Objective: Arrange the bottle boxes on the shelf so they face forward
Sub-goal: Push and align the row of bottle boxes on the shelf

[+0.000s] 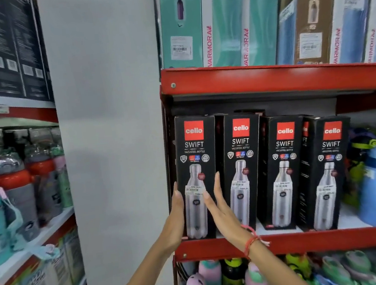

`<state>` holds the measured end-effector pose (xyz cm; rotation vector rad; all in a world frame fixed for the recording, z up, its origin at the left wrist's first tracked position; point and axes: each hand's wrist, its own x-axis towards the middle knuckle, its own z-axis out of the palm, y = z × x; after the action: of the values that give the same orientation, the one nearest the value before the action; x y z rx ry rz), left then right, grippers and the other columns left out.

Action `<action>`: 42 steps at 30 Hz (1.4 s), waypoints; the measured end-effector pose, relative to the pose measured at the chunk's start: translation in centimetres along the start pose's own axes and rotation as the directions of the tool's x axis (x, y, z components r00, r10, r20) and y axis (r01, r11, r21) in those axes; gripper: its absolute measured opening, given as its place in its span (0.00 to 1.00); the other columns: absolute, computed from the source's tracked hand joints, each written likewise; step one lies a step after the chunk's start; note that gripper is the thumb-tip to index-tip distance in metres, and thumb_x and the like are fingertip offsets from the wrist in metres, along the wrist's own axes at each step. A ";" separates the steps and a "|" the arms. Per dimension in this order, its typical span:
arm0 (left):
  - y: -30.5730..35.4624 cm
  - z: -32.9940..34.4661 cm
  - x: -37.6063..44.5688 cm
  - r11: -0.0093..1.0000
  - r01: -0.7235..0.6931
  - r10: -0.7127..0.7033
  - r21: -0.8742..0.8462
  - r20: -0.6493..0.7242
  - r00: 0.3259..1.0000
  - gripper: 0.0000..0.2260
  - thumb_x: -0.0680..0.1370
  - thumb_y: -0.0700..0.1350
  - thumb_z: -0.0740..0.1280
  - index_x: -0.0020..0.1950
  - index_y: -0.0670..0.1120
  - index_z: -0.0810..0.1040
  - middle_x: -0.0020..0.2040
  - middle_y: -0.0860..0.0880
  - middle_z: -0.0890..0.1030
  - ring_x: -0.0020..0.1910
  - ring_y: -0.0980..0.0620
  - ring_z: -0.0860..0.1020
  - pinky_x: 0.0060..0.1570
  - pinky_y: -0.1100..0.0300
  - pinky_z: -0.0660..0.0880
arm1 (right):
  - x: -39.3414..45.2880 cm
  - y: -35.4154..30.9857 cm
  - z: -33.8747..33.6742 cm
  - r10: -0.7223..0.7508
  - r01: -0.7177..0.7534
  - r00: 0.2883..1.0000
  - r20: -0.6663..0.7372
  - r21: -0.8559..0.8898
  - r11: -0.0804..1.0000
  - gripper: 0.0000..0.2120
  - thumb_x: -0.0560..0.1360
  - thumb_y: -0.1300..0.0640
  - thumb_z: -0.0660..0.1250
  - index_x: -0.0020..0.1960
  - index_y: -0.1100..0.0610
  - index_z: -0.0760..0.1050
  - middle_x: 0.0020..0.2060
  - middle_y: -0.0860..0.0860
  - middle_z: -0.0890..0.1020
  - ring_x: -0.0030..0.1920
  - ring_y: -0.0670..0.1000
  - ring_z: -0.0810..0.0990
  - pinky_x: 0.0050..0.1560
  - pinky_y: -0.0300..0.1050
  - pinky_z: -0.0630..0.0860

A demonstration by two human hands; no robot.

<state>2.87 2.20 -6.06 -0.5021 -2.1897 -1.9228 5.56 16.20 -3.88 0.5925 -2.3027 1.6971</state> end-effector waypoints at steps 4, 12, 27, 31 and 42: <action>1.5 0.3 -1.8 0.994 0.086 -0.086 -0.064 -0.005 0.996 0.33 0.72 0.73 0.45 0.75 0.64 0.49 0.78 0.58 0.55 0.74 0.56 0.59 0.72 0.49 0.59 | -1.0 0.0 -0.6 0.007 -0.007 1.000 0.002 -0.027 1.000 0.31 0.76 0.37 0.51 0.69 0.28 0.32 0.70 0.30 0.41 0.76 0.44 0.47 0.74 0.54 0.49; 0.8 -0.3 -2.7 0.996 0.068 -0.064 0.057 -0.072 0.995 0.42 0.65 0.78 0.50 0.75 0.61 0.53 0.77 0.57 0.58 0.73 0.56 0.62 0.72 0.51 0.61 | -1.4 0.7 -1.4 -0.013 0.010 0.999 -0.031 -0.096 0.995 0.30 0.75 0.34 0.53 0.70 0.28 0.40 0.76 0.38 0.51 0.75 0.48 0.57 0.69 0.63 0.64; 3.7 13.7 -2.7 0.985 -0.048 0.073 0.166 -0.149 0.986 0.35 0.74 0.70 0.47 0.77 0.56 0.42 0.78 0.57 0.47 0.77 0.58 0.46 0.76 0.55 0.47 | -1.7 3.8 -9.5 0.217 -0.225 0.957 -0.192 -0.021 0.974 0.30 0.78 0.39 0.50 0.76 0.44 0.44 0.76 0.48 0.56 0.75 0.52 0.56 0.73 0.52 0.53; 3.4 14.7 -1.9 0.992 0.085 -0.068 0.089 -0.184 0.981 0.40 0.67 0.77 0.40 0.75 0.60 0.38 0.79 0.55 0.48 0.77 0.53 0.49 0.76 0.46 0.49 | -2.0 3.1 -10.2 0.209 -0.208 0.976 -0.058 0.013 0.978 0.28 0.79 0.39 0.47 0.75 0.39 0.38 0.76 0.43 0.54 0.75 0.52 0.57 0.72 0.51 0.54; 4.4 13.8 -4.6 0.974 0.160 -0.118 0.159 -0.241 0.963 0.38 0.68 0.74 0.36 0.75 0.60 0.52 0.77 0.51 0.60 0.75 0.49 0.61 0.74 0.47 0.54 | -5.9 1.1 -12.8 0.194 -0.181 0.980 0.054 -0.180 0.967 0.30 0.76 0.35 0.46 0.73 0.36 0.37 0.73 0.43 0.63 0.67 0.58 0.71 0.65 0.53 0.67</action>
<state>9.95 15.67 -5.61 -0.0914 -2.2648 -1.7259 9.58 29.73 -3.28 0.4180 -2.5978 1.5495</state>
